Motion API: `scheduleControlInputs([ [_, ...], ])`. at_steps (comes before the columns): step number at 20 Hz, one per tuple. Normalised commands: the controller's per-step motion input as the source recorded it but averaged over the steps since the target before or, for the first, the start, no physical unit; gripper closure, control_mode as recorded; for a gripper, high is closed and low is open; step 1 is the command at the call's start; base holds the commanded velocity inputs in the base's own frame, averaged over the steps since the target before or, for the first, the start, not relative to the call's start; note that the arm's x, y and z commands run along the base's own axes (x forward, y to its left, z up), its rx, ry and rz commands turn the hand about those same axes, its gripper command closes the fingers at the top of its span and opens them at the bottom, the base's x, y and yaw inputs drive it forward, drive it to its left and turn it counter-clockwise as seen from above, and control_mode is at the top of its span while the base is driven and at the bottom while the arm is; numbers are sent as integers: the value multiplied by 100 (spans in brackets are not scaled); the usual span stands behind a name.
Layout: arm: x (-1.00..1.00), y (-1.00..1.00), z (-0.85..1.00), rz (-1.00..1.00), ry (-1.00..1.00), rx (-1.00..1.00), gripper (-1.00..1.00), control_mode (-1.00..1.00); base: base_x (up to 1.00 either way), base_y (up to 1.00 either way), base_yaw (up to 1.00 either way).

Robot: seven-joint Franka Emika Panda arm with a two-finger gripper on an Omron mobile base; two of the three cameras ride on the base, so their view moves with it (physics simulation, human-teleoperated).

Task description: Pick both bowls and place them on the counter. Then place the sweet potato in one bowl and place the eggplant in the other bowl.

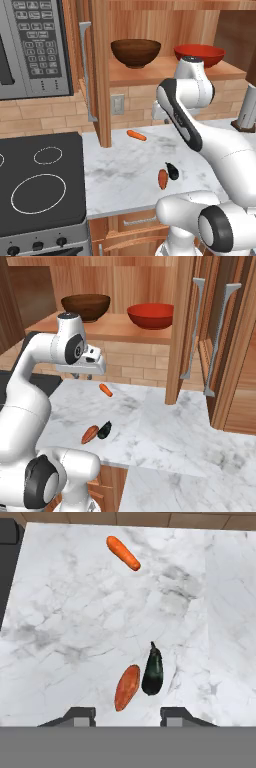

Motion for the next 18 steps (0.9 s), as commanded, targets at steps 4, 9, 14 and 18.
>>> scheduleControlInputs([
  [4, 1, 0, -11, 0, -14, -6, -100, -100, 0, 0, 0],
  [9, 8, -10, 30, -12, -7, -20, -100, -100, 0, 0, 0],
  [14, 1, -46, 71, -11, 2, -19, -100, -100, 0, 0, 0],
  [18, 0, -71, 66, -9, 9, -11, -100, -100, 0, 0, 0],
])
